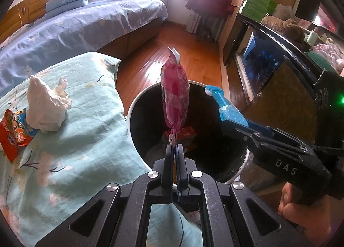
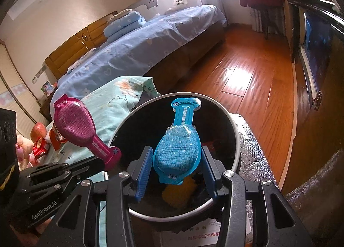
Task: Collect trash
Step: 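Open both tools over the bin to drop the pink and blue brushes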
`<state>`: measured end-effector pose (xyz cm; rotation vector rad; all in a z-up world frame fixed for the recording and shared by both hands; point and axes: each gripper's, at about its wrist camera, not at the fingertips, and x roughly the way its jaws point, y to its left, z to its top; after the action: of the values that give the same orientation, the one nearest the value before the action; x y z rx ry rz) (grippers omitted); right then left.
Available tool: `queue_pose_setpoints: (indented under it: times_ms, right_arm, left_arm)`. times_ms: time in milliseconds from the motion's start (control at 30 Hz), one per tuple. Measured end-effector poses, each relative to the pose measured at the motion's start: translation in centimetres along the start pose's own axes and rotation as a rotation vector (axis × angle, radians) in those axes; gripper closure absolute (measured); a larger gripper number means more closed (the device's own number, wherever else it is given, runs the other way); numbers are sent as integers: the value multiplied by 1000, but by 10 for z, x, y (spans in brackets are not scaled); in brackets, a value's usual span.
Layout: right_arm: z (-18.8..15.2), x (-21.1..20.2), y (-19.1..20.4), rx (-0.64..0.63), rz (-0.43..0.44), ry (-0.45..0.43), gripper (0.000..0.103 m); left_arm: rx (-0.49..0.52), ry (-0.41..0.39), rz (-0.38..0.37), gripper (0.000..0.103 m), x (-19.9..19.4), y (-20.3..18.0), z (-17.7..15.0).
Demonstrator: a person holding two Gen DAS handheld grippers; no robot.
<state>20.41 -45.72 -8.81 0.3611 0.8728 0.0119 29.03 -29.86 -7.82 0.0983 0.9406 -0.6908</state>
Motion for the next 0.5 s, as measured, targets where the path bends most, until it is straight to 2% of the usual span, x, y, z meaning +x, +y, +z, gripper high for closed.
queue_pose_setpoints:
  times_ms: [433, 500]
  right_arm:
    - [4, 5, -5, 9, -4, 13, 57]
    - [4, 5, -4, 6, -6, 13, 57]
  left_arm:
    - [-12, 15, 3, 102, 14, -4, 6]
    - [-13, 18, 3, 92, 13, -3, 6]
